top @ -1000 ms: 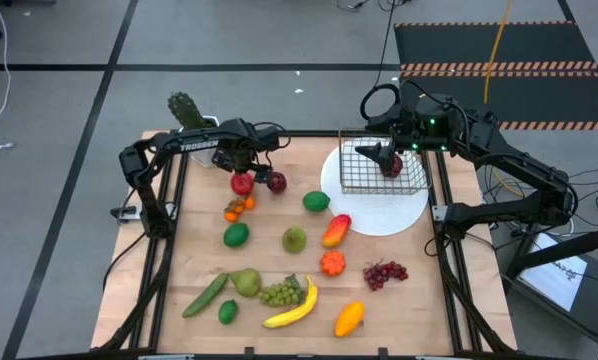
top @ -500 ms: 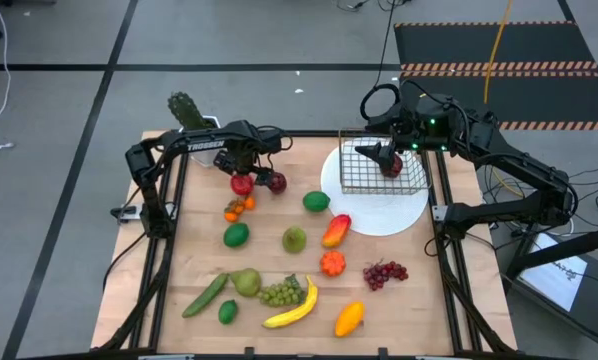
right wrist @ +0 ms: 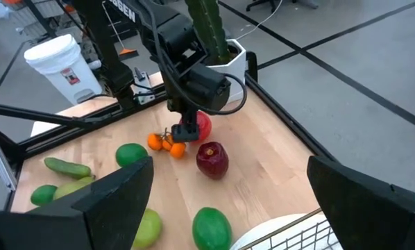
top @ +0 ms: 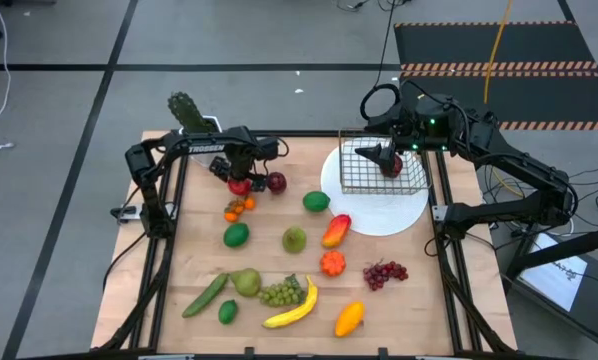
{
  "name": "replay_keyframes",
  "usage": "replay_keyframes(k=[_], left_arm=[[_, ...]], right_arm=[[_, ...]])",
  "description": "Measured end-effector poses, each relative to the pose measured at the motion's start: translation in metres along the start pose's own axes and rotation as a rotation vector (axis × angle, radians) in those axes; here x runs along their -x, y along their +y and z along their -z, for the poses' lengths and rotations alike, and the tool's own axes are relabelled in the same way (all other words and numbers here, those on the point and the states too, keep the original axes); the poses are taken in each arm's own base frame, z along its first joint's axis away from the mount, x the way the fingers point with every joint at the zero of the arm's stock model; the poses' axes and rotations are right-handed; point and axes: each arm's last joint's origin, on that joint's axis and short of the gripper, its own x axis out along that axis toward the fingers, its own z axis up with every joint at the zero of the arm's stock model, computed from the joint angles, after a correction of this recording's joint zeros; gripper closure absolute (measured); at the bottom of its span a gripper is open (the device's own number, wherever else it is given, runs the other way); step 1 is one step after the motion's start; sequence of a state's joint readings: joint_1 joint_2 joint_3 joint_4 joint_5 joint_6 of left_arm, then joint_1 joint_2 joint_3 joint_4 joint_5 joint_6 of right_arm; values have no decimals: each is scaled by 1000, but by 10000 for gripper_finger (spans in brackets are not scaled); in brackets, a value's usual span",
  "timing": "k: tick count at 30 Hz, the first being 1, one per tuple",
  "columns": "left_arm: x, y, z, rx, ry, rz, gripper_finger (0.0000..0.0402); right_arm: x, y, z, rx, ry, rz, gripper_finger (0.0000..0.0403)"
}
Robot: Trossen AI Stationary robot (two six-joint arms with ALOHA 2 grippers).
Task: Build produce basket
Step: Put the red apple into the gold wire basket
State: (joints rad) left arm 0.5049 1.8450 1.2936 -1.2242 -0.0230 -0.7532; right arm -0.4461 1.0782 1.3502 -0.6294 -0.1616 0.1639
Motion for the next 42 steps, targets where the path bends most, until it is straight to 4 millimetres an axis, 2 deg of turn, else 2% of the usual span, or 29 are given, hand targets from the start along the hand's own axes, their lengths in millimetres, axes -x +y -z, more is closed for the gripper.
replay_keyframes(k=[24,31,34,38,42], left_arm=[[0,-7,-4,-36,-73,31,11],[0,-7,-4,-52,-75,30,70],[1,-7,-4,-73,-72,34,79],[9,-7,-3,-86,-76,61,72],[35,-4,0,-81,-144,121,66]], right_arm=[[0,0,0,20,-1,4,28],[0,0,0,12,-2,7,28],[0,0,0,-10,-6,7,28],[0,0,-1,-34,-14,5,28],[0,0,-1,-33,-13,5,28]])
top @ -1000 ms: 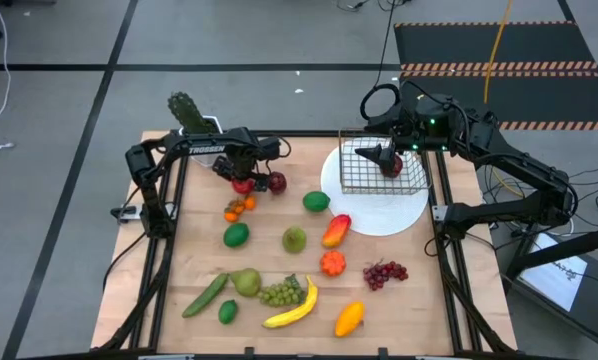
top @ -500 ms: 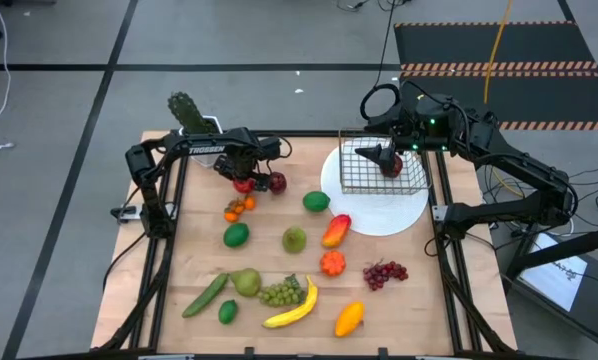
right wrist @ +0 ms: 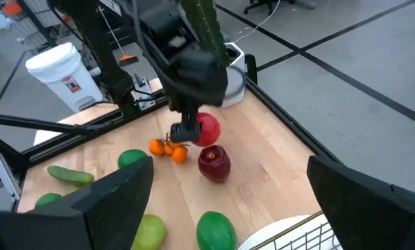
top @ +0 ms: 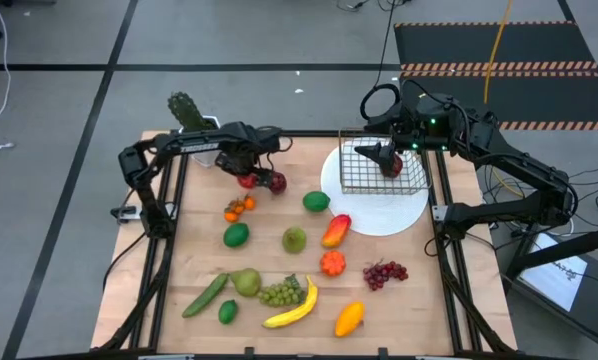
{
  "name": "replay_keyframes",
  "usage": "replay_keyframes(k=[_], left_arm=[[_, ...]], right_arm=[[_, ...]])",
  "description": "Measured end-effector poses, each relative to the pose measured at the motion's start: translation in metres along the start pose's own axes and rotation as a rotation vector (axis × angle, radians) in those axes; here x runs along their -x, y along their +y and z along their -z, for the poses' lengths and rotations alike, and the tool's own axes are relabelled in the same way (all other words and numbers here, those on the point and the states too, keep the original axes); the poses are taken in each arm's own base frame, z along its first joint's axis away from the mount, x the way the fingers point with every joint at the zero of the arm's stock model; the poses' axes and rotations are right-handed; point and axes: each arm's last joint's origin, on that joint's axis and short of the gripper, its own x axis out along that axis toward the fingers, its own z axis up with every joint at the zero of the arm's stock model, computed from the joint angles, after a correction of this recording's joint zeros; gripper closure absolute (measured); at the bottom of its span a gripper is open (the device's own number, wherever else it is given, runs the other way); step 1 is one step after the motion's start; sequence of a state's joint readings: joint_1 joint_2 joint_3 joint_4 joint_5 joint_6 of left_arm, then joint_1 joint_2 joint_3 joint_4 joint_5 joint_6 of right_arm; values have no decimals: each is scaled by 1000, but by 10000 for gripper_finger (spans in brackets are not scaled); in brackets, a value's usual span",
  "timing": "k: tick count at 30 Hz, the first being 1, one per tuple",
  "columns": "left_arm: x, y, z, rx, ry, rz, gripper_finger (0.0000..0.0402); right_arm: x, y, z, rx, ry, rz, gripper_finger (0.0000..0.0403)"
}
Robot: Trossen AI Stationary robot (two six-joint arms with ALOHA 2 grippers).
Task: Build produce basket
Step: Put the red apple into the gold wire basket
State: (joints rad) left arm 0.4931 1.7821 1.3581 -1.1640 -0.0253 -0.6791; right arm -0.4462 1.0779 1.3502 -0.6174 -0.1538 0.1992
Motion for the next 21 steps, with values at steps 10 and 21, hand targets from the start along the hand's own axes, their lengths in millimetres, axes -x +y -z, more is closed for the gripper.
replay_keyframes(k=[10,21], left_arm=[[89,4,1,1,-268,211,76],[176,7,3,55,-577,531,67]], right_arm=[[0,-1,0,21,-4,27,28],[0,-1,0,49,-3,26,28]])
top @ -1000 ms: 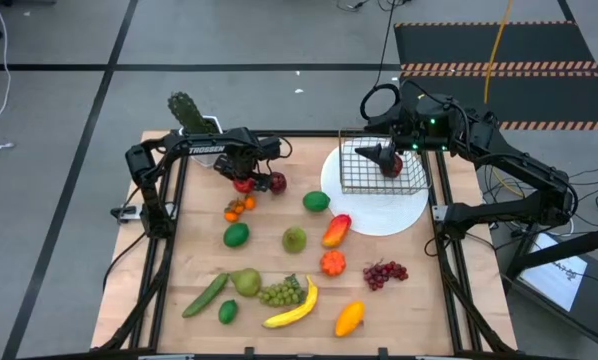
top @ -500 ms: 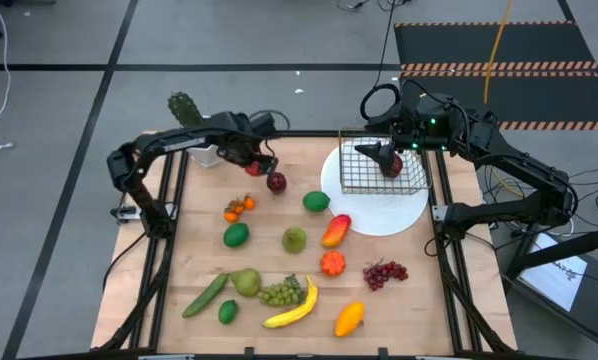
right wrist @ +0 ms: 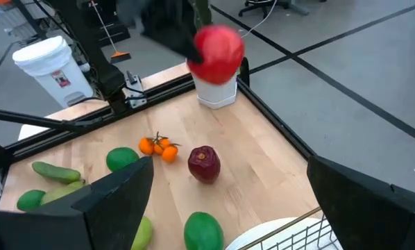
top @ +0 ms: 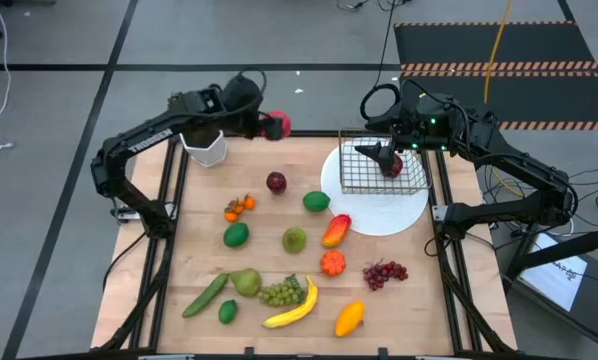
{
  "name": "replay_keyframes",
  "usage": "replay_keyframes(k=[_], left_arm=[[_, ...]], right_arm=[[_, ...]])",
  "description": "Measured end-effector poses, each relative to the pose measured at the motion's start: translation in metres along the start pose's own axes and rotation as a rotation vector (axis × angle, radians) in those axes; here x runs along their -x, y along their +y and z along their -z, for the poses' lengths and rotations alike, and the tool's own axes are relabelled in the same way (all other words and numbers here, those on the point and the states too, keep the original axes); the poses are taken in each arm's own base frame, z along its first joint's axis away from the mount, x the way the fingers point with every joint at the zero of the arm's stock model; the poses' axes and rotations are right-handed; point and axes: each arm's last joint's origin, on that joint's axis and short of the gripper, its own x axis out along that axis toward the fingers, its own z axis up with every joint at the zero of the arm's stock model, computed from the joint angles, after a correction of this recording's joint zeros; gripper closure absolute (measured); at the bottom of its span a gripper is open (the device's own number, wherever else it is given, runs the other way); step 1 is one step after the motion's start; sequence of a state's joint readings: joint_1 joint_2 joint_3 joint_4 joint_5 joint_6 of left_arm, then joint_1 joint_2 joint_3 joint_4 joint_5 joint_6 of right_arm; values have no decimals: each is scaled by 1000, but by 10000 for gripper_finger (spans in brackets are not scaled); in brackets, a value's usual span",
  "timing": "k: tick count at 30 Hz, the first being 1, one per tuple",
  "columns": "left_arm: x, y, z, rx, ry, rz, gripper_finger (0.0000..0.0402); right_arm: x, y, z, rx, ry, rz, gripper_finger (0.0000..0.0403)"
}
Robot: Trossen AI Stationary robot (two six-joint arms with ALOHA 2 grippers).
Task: Build produce basket
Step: Put the red apple into the gold wire basket
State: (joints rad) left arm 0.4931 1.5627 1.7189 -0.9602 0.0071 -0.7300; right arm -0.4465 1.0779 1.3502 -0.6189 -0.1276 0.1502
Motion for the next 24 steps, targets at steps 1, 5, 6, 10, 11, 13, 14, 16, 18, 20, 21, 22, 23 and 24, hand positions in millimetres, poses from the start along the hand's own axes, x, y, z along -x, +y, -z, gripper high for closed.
replay_keyframes(k=[1,5,6,10,11,13,14,16,18,20,21,22,23,24], left_arm=[[5,-3,-3,5,-23,28,67],[22,-19,-19,15,-138,186,67],[26,-22,-22,20,-156,222,67],[38,-34,-33,64,-230,378,66],[40,-37,-35,90,-239,420,66],[43,-40,-40,125,-260,487,66],[44,-42,-42,130,-273,521,66],[49,-47,-47,121,-309,601,66],[55,-51,-51,101,-353,673,66],[59,-55,-54,80,-394,724,66],[61,-55,-55,71,-411,740,66],[62,-56,-56,63,-424,753,66],[63,-55,-58,57,-433,763,66],[64,-55,-59,54,-437,772,66]], right_arm=[[0,0,0,4,0,0,28],[0,0,0,9,1,0,28],[0,0,0,12,2,0,28],[0,0,0,15,1,0,28],[0,0,0,17,0,0,28],[0,0,0,17,0,0,28],[0,0,0,16,0,0,28],[0,0,0,16,0,0,28],[0,0,0,12,0,0,28],[0,0,0,-1,0,0,28],[0,0,0,-10,0,0,28],[0,0,0,-19,-1,0,28],[0,0,0,-25,-1,0,28],[0,0,0,-35,-1,0,28]])
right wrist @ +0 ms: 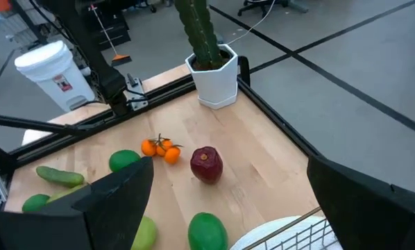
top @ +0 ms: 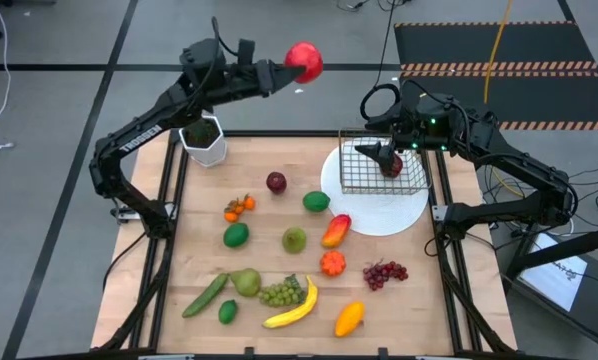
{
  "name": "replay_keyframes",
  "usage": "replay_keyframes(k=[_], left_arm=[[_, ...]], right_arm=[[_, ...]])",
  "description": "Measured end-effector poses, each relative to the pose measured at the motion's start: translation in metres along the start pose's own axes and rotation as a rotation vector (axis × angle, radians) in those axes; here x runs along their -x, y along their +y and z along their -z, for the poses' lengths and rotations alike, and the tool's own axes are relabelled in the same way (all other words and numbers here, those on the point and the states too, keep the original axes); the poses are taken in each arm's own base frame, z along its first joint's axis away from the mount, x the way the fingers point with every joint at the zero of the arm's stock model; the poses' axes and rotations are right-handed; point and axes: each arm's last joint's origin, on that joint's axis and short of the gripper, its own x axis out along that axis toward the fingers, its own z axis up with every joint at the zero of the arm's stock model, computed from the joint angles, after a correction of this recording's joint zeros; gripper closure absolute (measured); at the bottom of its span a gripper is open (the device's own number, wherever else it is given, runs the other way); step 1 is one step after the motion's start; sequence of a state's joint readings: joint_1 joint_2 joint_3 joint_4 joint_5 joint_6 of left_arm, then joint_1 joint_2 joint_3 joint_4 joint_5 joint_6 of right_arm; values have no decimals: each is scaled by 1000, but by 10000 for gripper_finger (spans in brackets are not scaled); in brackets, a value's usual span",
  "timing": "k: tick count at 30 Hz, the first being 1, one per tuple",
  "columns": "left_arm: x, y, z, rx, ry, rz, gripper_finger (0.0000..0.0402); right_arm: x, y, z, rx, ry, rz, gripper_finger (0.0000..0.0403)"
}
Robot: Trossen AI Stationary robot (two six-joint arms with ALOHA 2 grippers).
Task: Build produce basket
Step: Put the red apple into the gold wire basket
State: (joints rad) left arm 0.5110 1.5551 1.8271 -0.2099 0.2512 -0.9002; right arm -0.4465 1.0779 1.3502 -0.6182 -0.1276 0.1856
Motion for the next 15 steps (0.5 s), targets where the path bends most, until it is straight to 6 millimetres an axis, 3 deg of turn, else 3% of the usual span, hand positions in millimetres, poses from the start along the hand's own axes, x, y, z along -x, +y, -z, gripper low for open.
replay_keyframes(k=[6,15], left_arm=[[4,4,-8,-61,25,29,66],[8,6,-13,-420,33,61,66]], right_arm=[[0,0,-2,-54,-25,-6,28],[1,0,-13,-237,-148,31,28]])
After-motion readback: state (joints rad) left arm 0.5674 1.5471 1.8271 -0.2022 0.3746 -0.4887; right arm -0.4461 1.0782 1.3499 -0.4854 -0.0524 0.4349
